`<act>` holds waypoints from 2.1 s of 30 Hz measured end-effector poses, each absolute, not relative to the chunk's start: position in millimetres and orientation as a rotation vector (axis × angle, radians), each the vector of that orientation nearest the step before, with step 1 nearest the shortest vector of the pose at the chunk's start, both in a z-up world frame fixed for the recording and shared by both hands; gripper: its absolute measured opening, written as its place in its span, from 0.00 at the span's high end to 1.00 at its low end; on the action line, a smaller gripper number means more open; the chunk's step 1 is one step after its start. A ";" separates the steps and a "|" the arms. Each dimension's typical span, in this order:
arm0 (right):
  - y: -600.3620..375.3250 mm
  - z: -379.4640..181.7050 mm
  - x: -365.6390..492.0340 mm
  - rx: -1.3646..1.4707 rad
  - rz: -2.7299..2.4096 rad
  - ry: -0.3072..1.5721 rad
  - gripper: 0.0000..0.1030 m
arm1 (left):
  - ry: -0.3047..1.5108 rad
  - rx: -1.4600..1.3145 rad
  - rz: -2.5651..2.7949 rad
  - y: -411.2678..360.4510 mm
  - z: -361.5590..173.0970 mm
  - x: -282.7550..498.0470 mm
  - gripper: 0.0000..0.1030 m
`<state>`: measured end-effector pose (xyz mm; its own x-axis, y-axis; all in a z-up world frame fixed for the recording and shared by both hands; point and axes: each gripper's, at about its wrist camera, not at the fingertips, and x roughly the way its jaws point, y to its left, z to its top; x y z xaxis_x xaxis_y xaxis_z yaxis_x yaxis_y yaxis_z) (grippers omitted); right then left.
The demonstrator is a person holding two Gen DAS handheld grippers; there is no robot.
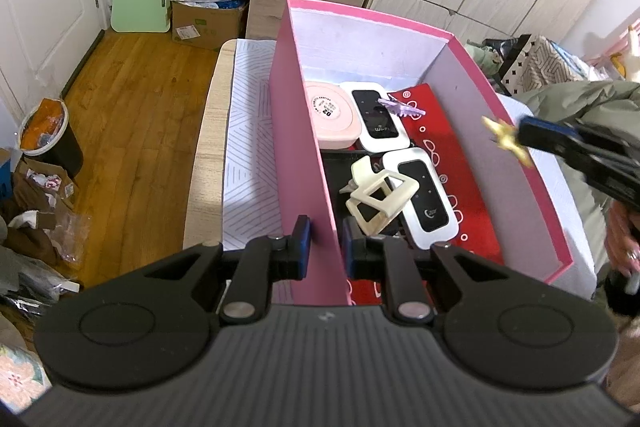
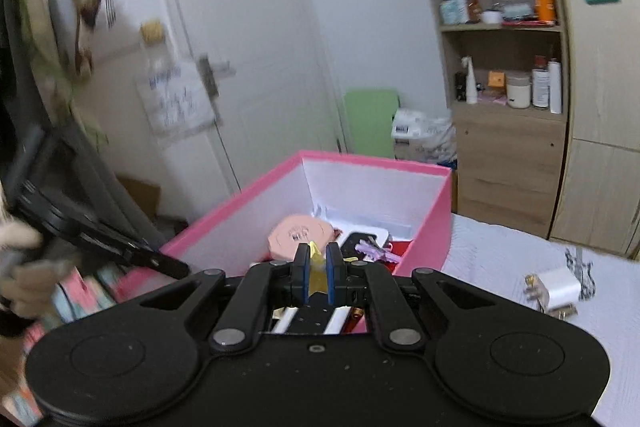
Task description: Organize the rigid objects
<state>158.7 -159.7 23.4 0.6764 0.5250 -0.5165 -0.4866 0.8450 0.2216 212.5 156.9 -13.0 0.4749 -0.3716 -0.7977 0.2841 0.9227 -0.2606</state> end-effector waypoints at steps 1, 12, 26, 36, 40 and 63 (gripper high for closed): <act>-155.0 22.7 166.2 0.038 0.564 0.612 0.90 | 1.001 -0.093 -0.402 156.6 -12.7 212.9 0.85; -116.6 0.0 216.3 -0.279 0.480 0.750 0.90 | 1.004 -0.098 -0.405 155.3 -12.4 213.8 0.85; -171.2 33.9 165.7 -0.016 0.431 0.659 0.87 | 1.009 -0.111 -0.400 158.7 -13.9 214.5 0.85; -238.0 1.3 121.8 0.064 0.230 0.655 0.78 | 1.089 -0.028 -0.350 140.0 -6.4 227.9 0.84; -253.8 -27.1 117.6 0.081 0.128 0.688 0.78 | 1.128 -0.029 -0.338 138.4 -4.1 234.5 0.85; -253.5 -76.9 187.5 0.371 -0.063 0.708 0.94 | 1.127 -0.024 -0.406 146.5 -10.7 242.7 0.85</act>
<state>187.5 -253.5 -76.9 0.7607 0.0678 -0.6456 0.1809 0.9330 0.3111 242.7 146.5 -10.7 0.3647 -0.3277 -0.8716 0.3038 0.9267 -0.2213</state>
